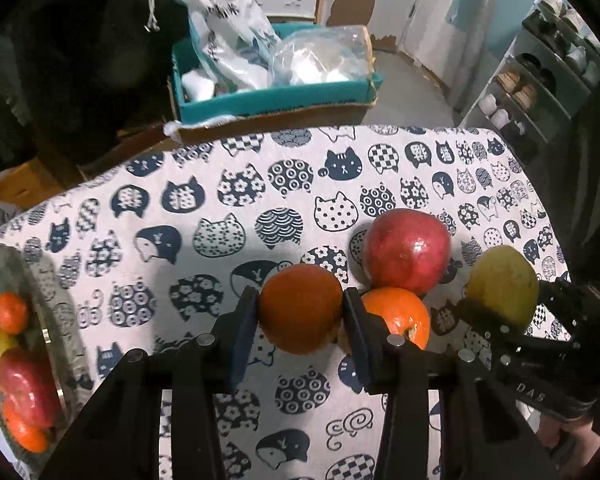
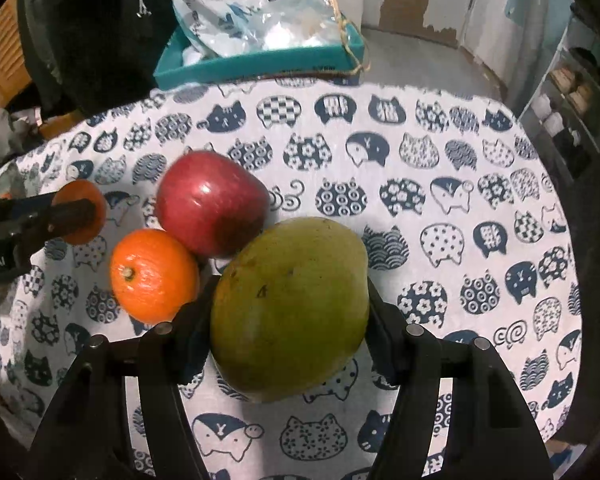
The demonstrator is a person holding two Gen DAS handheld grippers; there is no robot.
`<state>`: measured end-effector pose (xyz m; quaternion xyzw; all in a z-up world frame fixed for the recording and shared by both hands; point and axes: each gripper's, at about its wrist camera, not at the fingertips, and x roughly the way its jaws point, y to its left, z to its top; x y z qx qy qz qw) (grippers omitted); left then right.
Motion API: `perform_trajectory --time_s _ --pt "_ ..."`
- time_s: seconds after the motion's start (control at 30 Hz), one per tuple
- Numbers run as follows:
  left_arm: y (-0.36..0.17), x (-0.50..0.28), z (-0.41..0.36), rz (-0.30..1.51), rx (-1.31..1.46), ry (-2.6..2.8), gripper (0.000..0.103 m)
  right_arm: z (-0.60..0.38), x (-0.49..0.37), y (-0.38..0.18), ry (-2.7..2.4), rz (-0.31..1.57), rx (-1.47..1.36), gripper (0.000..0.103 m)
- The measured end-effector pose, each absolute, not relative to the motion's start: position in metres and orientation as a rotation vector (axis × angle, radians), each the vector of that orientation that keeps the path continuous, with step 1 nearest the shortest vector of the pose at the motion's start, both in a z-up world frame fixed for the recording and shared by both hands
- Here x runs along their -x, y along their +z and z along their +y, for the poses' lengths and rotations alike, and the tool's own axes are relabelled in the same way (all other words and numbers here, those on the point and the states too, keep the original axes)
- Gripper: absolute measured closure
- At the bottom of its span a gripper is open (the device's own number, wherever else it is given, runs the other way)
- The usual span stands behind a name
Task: Organize fruits
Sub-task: 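Lift and carry the mango and orange toward the green glass bowl with both tools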
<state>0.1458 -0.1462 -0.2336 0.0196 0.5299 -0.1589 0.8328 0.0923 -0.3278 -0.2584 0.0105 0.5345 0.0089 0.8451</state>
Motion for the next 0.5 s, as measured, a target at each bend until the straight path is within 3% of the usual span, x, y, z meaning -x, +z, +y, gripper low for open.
perform_trajectory --time_s 0.5 --pt "-0.18 -0.111 -0.121 1.008 -0.047 -0.29 0.06 -0.311 -0.079 -0.201 0.019 1.007 0.004 0.038"
